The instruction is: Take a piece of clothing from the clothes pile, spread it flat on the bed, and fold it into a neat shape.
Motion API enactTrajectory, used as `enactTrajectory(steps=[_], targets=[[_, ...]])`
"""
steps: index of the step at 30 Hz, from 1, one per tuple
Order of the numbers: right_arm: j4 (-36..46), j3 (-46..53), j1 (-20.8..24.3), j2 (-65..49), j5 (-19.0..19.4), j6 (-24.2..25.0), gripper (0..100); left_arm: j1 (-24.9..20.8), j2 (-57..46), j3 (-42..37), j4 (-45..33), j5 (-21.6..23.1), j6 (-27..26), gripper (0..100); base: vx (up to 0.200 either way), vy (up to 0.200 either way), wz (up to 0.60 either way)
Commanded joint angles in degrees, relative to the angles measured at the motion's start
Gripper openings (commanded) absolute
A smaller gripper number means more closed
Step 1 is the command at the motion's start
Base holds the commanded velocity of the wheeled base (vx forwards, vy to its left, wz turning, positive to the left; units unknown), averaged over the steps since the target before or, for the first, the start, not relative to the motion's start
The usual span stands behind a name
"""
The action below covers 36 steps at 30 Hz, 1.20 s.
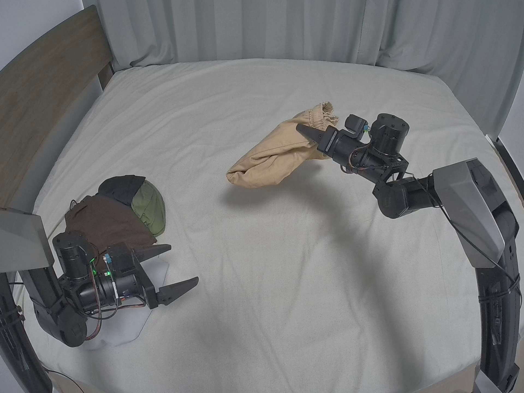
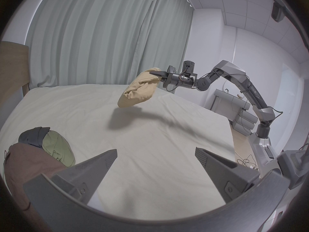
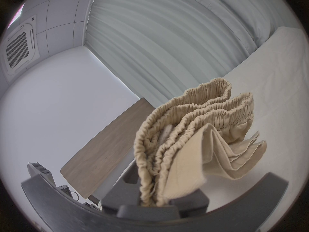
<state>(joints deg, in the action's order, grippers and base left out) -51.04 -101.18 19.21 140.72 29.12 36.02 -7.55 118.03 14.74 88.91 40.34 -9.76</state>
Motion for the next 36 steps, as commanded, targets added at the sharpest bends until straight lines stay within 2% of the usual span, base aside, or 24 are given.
enactTrajectory(steps=[1,9,16,22,28,36], targets=[[0.15,-1.47,0.12,2.90,-1.26,-0.08,0,-0.19,0.27,-0.24,0.04,0.00,0.01,100,0.000,0.000,0.00],[0.33,1.34,-0.23,7.12,-1.53,-1.75,0,-0.19,0.10,-0.50,0.04,0.00,0.01,100,0.000,0.000,0.00],[-0.64,10.30,-1.28,5.62,-1.53,-4.65,0,-0.19,0.18,-0.50,0.04,0.00,0.01,100,0.000,0.000,0.00],[-5.03,18.21,-0.93,4.92,-3.55,-5.70,0,-0.28,0.10,-0.50,-0.05,0.00,0.01,100,0.000,0.000,0.00],[-9.43,23.40,-1.28,5.53,-3.55,-5.70,0,-0.28,0.01,-0.50,0.04,0.00,0.01,100,0.000,0.000,0.00],[-12.85,25.42,-2.25,7.56,-3.55,-5.96,0,-0.36,0.01,-0.50,0.04,0.00,0.01,100,0.000,0.000,0.00]])
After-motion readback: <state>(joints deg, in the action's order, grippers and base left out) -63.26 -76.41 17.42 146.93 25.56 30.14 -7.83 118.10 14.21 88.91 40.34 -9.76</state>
